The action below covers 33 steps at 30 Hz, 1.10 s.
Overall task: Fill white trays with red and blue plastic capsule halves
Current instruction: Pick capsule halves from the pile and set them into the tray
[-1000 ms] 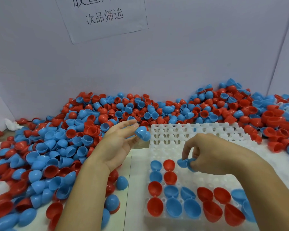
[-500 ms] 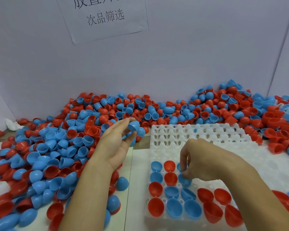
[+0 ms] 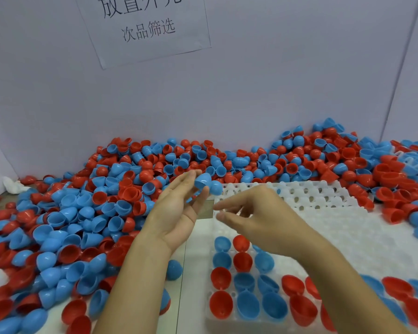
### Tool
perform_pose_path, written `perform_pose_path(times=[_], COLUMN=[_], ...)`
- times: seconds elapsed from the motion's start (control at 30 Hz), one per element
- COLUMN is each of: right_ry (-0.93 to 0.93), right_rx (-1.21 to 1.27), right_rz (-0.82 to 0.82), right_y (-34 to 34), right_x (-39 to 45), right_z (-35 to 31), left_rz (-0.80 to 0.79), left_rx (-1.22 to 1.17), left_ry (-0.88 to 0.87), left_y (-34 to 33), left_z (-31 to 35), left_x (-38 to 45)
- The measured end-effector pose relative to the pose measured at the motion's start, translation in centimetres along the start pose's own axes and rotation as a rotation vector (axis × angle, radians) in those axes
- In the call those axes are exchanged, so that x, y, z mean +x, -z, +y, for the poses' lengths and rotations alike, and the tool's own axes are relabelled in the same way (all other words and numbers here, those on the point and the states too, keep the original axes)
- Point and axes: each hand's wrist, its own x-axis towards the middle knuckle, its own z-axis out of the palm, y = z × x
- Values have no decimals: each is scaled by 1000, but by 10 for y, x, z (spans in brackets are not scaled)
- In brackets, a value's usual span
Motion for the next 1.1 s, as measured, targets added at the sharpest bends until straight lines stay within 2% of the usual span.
perform_pose_path(times=[0.1, 0.2, 0.33, 0.47, 0.7, 0.83, 0.93, 1.1], right_ry=[-19, -64, -107, -119, -219, -189, -139, -113], right_rx=[49, 100, 173, 156, 160, 193, 189, 64], right_rz=[162, 248, 254, 227, 319, 427, 500, 481], right_y=[-9, -10, -10, -11, -11, -10, -8, 2], right_x=[4, 4, 4, 5, 7, 7, 7, 6], right_z=[1, 4, 5, 6, 9, 5, 6, 15], left_rz=[-97, -181, -201, -214, -72, -146, -206, -323], left_rx=[-28, -57, -22, 118, 297, 209, 239, 348], left_ry=[30, 42, 30, -24, -68, 6, 57, 130], left_y=[-5, -7, -10, -11, -9, -9, -10, -11], left_z=[-4, -8, -11, -14, -19, -18, -19, -20], left_x=[-3, -5, -5, -3, 2, 0, -2, -4])
